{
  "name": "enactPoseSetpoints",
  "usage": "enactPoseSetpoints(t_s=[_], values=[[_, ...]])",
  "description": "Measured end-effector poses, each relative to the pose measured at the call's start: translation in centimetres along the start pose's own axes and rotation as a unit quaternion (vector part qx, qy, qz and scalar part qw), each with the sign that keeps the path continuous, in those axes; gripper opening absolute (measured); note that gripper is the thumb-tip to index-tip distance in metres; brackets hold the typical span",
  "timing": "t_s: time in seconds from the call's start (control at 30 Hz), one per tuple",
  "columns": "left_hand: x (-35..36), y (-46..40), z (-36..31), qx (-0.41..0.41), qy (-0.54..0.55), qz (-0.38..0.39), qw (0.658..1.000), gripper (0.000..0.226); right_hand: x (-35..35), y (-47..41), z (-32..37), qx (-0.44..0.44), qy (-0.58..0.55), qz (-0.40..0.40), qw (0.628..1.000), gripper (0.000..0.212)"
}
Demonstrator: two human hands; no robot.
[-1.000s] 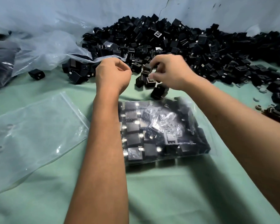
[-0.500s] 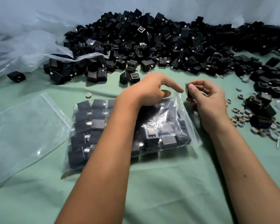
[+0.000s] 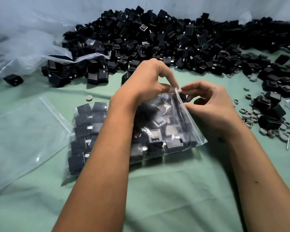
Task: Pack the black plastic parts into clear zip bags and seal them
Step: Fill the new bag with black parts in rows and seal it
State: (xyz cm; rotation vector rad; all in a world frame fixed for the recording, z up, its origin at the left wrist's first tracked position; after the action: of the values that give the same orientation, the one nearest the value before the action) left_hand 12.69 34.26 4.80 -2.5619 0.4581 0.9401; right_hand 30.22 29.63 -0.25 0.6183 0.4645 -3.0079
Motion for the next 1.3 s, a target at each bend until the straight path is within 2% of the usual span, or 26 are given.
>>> enactPoseSetpoints(t_s=[0.13,0.23,0.33,0.4,0.5,0.67,0.87,1.0,1.13,1.2,1.3], values=[[0.1,-0.1,0.0,-0.002,0.002,-0.004,1.000,0.015,2.0,0.8,0.9,-0.022,-0.097,0.087,0.991,0.047],[0.0,-0.1,0.2,-0.007,0.010,-0.007,1.000,0.016,1.9,0.9,1.0,-0.007,-0.178,0.062,0.982,0.045],[-0.1,-0.1,0.4,-0.012,0.015,-0.005,1.000,0.016,0.6,0.5,1.0,-0.016,-0.173,0.004,0.985,0.027],[0.0,-0.1,0.3,-0.011,0.013,-0.006,1.000,0.016,0.9,0.4,0.9,-0.007,-0.191,0.013,0.981,0.020],[0.1,-0.2,0.2,-0.008,0.004,-0.009,1.000,0.016,2.4,0.7,0.9,0.019,-0.234,0.055,0.970,0.017],[0.0,-0.2,0.3,-0.010,0.021,-0.008,1.000,0.016,1.9,0.5,0.8,0.039,-0.236,0.030,0.970,0.016],[0.0,-0.2,0.1,0.002,-0.001,-0.020,1.000,0.014,4.3,0.9,1.4,0.049,-0.295,0.093,0.950,0.017],[0.0,-0.1,0.2,-0.002,0.008,-0.026,1.000,0.015,3.6,0.7,1.1,0.049,-0.275,0.068,0.958,0.019],[0.0,0.0,0.3,-0.003,-0.006,-0.024,1.000,0.013,5.2,1.0,1.4,0.041,-0.269,0.110,0.956,0.012],[-0.3,0.2,0.3,-0.013,0.011,-0.023,1.000,0.014,4.6,0.7,1.3,0.051,-0.294,0.077,0.951,0.013],[-0.9,0.5,0.8,-0.039,0.011,-0.016,0.999,0.012,1.8,-0.2,0.7,0.048,-0.191,-0.046,0.979,0.014]])
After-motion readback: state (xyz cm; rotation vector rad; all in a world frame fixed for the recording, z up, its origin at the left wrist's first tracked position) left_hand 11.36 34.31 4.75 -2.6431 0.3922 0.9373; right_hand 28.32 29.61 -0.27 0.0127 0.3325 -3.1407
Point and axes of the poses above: each hand's wrist, its own y-axis away from the middle knuckle, its own x-axis out of the palm, z = x × y, the point moved 7 cm from there along -y, towards the middle knuckle, and after that the axes turned 4 degrees about -x, right-handed, at the moved point
